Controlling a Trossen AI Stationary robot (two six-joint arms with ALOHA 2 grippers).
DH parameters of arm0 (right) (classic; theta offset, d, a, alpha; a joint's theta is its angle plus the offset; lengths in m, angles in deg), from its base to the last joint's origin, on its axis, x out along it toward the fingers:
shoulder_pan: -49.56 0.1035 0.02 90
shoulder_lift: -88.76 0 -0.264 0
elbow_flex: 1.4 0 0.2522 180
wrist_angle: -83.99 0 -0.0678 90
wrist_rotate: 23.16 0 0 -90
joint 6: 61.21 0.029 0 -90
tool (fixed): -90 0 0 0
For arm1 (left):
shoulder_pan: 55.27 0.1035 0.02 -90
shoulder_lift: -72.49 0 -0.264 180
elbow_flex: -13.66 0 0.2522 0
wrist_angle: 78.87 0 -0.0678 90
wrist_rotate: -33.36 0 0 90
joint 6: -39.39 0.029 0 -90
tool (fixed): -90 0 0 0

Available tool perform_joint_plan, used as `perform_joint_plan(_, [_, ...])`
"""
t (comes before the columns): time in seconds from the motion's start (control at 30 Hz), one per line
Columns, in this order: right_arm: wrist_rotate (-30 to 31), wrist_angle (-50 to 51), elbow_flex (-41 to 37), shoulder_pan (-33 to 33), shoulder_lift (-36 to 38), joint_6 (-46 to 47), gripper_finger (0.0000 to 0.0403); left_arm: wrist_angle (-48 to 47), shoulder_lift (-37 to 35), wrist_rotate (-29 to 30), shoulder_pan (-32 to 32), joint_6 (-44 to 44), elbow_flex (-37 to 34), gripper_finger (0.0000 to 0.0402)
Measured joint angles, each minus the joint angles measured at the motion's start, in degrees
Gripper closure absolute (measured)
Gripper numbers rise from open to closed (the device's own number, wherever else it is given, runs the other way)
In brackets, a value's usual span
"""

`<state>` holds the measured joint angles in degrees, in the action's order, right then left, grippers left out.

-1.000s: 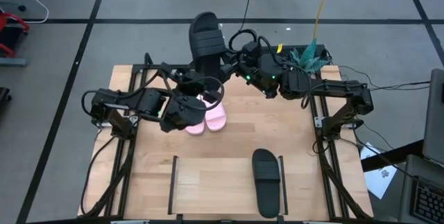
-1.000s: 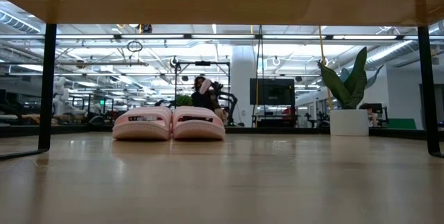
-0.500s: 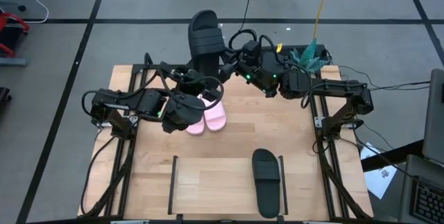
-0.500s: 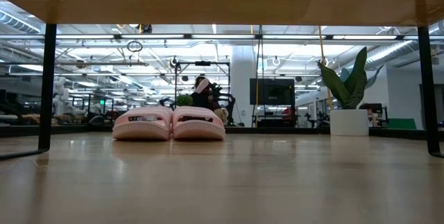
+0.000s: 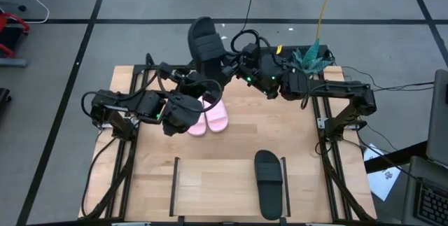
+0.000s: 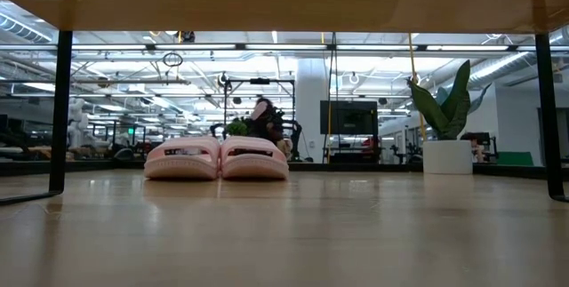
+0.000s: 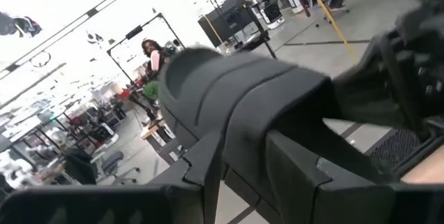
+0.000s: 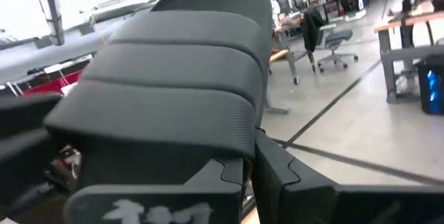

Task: Pick and place slides into the shelf
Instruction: Put the black slipper on the shelf

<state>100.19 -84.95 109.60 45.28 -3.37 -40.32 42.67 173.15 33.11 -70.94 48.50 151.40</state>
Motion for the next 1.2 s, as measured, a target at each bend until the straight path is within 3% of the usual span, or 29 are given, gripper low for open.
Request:
perform_joint_plan(0.9, [1.07,-7.47,-1.5,-1.4,0.41,-2.99,0.0403,-2.73,-0.09,-2.42,-1.35,-3.27,0.02,0.0289])
perform_joint_plan(1.2, [1.09,-9.54,-1.5,-1.38,0.42,-3.99,0.0403,-3.11,0.5,-0.59,-0.33,-3.42,0.0,0.0289])
